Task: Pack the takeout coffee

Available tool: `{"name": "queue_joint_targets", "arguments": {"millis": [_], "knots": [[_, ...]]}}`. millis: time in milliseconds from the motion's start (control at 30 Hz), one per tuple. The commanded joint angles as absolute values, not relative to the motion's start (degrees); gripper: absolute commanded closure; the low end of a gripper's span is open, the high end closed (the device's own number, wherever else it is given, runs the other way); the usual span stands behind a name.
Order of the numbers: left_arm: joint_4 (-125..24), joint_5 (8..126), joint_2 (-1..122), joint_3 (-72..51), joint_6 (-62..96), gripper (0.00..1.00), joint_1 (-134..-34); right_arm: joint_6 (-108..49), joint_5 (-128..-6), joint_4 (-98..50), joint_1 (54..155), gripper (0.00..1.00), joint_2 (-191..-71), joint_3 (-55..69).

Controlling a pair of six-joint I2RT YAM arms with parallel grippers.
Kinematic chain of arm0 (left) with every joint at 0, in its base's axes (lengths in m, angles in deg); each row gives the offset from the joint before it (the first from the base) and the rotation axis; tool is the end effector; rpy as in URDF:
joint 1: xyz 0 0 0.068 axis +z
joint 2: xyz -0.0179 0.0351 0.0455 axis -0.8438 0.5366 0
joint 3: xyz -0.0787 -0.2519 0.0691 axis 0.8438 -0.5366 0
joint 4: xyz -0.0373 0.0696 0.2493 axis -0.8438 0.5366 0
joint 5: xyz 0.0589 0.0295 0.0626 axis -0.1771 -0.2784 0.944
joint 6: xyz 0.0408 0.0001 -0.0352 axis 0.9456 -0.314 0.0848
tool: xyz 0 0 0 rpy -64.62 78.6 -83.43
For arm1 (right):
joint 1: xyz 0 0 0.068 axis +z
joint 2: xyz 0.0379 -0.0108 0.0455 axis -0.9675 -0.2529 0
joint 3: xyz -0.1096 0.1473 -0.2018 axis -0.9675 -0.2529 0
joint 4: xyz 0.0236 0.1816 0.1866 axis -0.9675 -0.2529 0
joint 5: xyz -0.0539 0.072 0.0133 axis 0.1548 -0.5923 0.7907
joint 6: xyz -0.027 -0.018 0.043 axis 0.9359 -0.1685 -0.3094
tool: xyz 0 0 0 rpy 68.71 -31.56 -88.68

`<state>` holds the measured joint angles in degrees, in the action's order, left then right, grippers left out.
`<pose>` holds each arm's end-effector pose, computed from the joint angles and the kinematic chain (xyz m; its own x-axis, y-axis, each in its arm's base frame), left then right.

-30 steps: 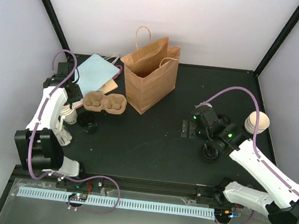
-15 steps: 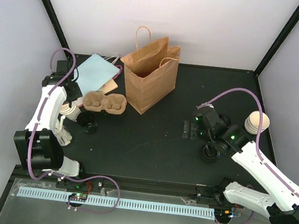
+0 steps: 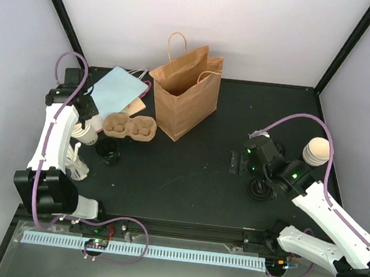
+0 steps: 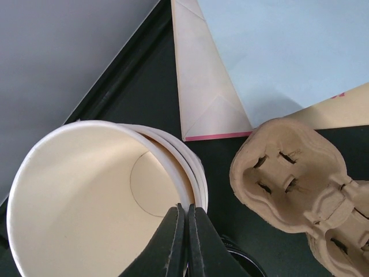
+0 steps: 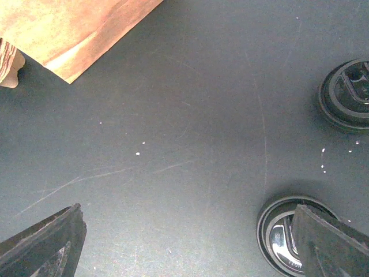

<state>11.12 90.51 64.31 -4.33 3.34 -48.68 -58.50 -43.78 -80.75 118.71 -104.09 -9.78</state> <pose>0.2667 0.0513 0.3336 -0.6549 -0.5246 -0.5439 -0.6227 0.7825 -0.0049 0.1311 0.1104 0.3218 -0.7821 0.0324 -0.6224 -0.1027 0.9783 0.1799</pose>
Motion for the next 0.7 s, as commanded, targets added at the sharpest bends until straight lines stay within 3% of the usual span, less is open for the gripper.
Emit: {"name": "queue_joint_targets", "arguments": {"millis": [0,667], "knots": [[14.4,92.3,63.0,0.0,2.8,0.98,-49.3,-60.0,-43.2,-81.6,118.4,0.0,-103.0,-10.4],[19.2,91.1,59.2,5.7,3.9,0.99,-50.7,-60.6,-42.6,-81.4,118.4,0.0,-102.6,-10.9]]}}
